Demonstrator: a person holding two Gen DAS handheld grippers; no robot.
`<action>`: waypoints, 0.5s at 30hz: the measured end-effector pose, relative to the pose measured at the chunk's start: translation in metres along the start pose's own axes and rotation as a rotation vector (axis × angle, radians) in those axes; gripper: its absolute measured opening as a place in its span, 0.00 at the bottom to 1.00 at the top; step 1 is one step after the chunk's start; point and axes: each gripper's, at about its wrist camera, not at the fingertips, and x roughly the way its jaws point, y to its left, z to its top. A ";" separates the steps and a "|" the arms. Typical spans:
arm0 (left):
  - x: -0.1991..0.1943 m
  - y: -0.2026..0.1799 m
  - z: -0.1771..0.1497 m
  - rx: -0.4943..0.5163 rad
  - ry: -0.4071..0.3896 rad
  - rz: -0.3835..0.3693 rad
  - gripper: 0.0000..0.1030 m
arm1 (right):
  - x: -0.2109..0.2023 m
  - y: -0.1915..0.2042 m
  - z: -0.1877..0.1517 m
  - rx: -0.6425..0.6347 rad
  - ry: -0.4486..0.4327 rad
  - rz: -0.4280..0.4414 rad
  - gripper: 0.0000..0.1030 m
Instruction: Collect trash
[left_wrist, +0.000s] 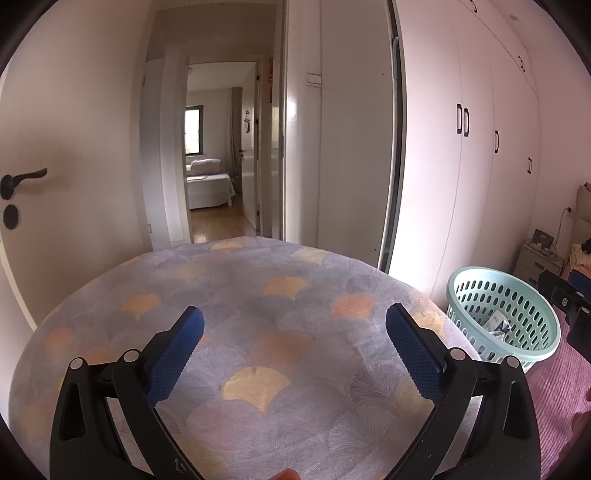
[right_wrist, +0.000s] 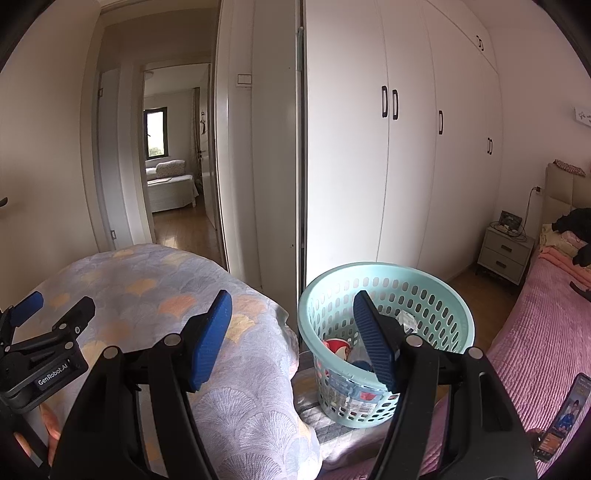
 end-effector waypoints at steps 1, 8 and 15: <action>0.000 -0.001 0.000 0.003 -0.001 0.000 0.93 | 0.000 0.000 0.000 0.001 0.000 0.001 0.63; -0.001 -0.001 0.000 -0.003 -0.003 0.001 0.93 | 0.000 0.001 -0.001 0.000 0.001 0.001 0.63; -0.006 0.003 0.007 -0.022 -0.013 0.008 0.93 | -0.001 0.000 -0.001 0.003 0.000 -0.002 0.63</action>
